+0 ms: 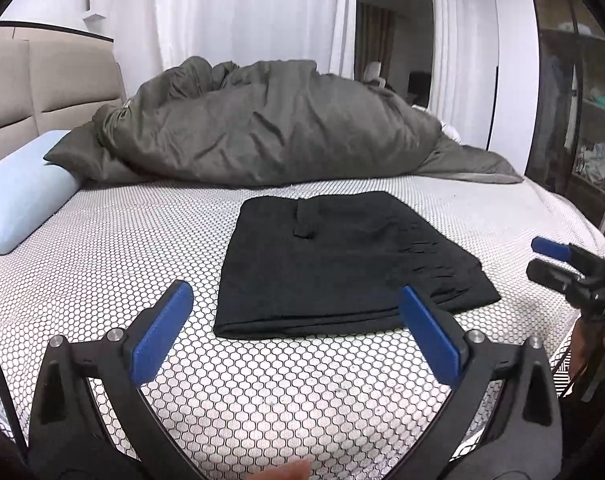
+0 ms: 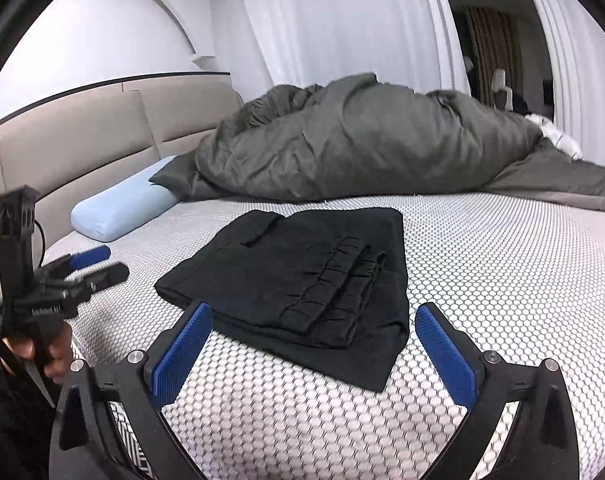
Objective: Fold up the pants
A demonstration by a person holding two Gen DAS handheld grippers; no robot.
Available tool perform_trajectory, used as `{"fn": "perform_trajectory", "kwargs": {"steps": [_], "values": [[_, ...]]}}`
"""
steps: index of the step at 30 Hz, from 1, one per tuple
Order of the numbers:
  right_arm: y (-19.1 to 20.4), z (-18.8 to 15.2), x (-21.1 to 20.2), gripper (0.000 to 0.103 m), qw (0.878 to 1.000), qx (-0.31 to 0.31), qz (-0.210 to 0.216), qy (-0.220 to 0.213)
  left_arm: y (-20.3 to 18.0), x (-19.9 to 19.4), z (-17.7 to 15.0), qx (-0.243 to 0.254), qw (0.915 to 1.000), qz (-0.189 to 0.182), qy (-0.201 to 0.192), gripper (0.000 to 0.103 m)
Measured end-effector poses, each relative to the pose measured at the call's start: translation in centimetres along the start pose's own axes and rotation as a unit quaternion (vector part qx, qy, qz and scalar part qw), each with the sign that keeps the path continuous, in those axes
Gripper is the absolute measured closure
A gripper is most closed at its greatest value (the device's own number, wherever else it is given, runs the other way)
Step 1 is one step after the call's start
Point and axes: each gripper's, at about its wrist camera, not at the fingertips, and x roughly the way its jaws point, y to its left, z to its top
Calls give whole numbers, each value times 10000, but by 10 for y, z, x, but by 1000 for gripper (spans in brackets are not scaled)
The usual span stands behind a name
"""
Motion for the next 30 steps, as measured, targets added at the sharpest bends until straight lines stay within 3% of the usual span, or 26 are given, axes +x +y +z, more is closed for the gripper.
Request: {"fn": "perform_trajectory", "kwargs": {"steps": [11, 30], "values": [[3, -9, -9, 0, 9999, 75, -20, -102, 9, -1, 1, -292, 9995, -126, -32, 0], [14, -9, -16, 0, 9994, -115, -89, -312, 11, 7, -2, -41, 9999, -160, 41, 0]]}}
